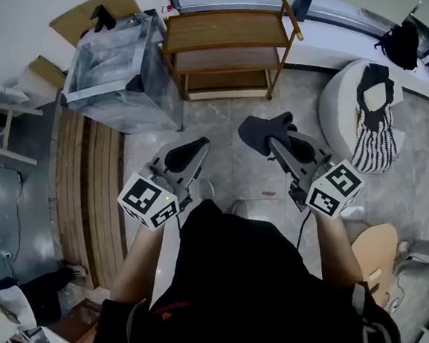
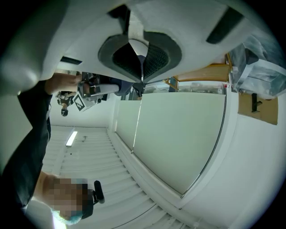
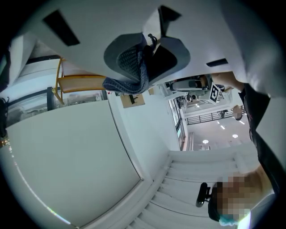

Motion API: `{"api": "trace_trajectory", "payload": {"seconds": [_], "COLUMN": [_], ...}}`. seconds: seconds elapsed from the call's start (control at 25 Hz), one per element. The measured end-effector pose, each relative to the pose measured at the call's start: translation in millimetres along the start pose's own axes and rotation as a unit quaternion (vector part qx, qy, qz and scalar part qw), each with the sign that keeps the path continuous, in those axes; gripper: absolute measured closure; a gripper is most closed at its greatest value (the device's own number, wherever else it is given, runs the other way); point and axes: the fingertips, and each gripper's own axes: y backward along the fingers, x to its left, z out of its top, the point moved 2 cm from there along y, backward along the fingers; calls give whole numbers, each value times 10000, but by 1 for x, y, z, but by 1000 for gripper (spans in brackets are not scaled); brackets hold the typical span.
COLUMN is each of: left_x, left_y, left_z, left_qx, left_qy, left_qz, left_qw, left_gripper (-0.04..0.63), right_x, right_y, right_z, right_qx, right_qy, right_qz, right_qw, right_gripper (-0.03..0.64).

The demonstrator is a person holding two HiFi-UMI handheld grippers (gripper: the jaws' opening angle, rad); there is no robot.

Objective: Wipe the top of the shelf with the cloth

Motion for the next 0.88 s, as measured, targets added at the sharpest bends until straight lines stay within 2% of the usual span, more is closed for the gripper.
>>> {"api": "trace_trajectory", "payload": {"seconds": [0.24,0.44,0.64,0.88], "left_x": [28,70,134,231], "left_y": [-19,-35,-54,-84], "left_z": [-6,-12,-15,5], "left_qx": [-24,-46,-39,35], "left_qy": [100,151,289,306], "left_qz": [21,9,-26,-42], "left_qw": [9999,9999,9996,9995], "left_gripper": [568,568,568,568], "right_x": [-26,-54,-88,-135], "right_y": [-16,-43,-96,-182], "right_z": [-4,-4,-2,20], "right_qx": [101,210,370,549], "right_qy": [-61,-84,-203,-328], "right_qz": [-45,-110,-213,-248], "right_qw": [9999,9997,9989,9976], "right_gripper": [583,583,583,583]}}
